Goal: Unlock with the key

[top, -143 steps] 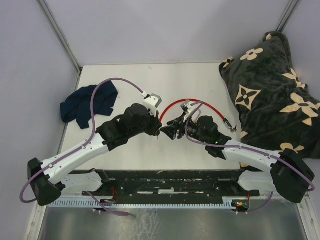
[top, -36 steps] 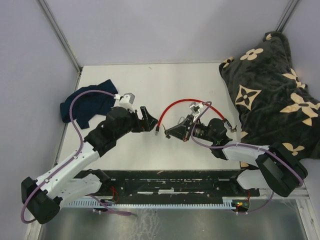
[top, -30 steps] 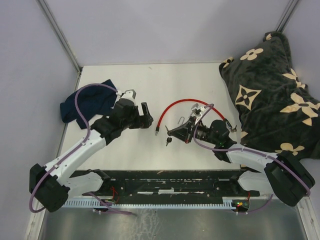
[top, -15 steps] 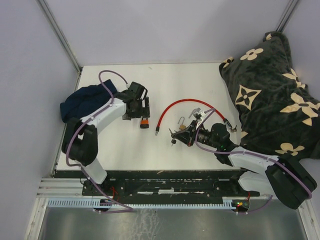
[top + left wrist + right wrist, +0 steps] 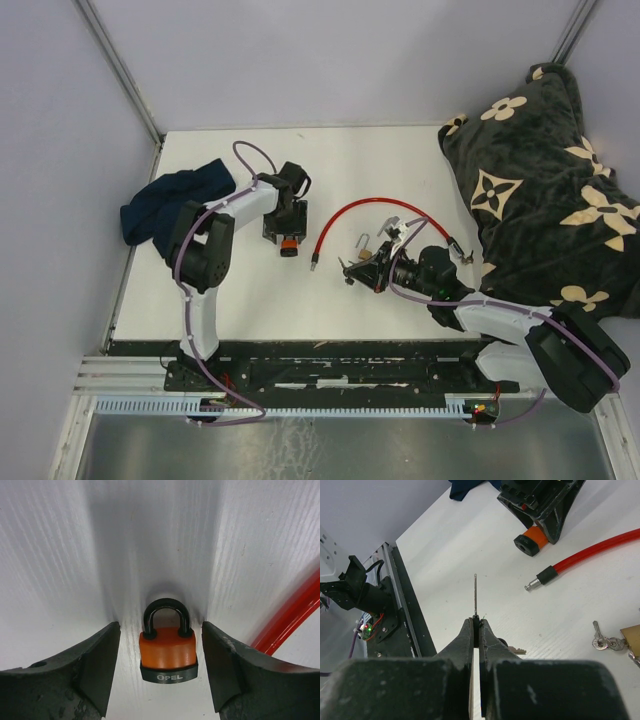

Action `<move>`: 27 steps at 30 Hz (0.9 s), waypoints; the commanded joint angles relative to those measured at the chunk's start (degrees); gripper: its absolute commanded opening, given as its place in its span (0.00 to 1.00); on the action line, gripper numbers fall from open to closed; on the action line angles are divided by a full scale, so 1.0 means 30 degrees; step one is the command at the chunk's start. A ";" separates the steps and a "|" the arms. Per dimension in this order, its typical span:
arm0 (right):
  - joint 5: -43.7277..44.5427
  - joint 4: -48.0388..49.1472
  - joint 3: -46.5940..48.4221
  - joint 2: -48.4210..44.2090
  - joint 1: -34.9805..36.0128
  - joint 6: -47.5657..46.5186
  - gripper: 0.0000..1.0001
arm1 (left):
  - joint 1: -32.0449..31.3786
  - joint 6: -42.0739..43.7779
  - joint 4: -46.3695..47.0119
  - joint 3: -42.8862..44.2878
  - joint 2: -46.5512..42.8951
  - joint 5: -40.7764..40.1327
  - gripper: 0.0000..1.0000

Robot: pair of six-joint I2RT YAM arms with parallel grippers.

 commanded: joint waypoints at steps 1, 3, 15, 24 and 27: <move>0.0205 0.0354 0.0335 -0.0016 -0.0074 -0.0370 0.02 | -0.0018 0.1072 -0.0947 0.0632 0.0186 0.0482 0.72; 0.0303 0.0123 0.0375 -0.0071 -0.0074 -0.0441 0.02 | -0.0062 0.0929 -0.0995 0.0334 0.0049 0.0337 0.70; 0.0708 -0.1750 0.1113 -0.0200 -0.0063 -0.0707 0.02 | -0.0634 0.0096 -0.0538 -0.0991 0.0001 0.1472 0.34; 0.2089 -0.3780 0.2222 -0.0800 0.0415 0.0104 0.02 | -0.0613 -0.2782 0.2721 -0.3947 -0.5128 0.3672 0.09; 0.3022 -0.4131 0.2586 -0.0953 0.1251 0.0357 0.02 | -0.0631 -0.3921 0.4049 -0.5319 -0.6822 0.4865 0.08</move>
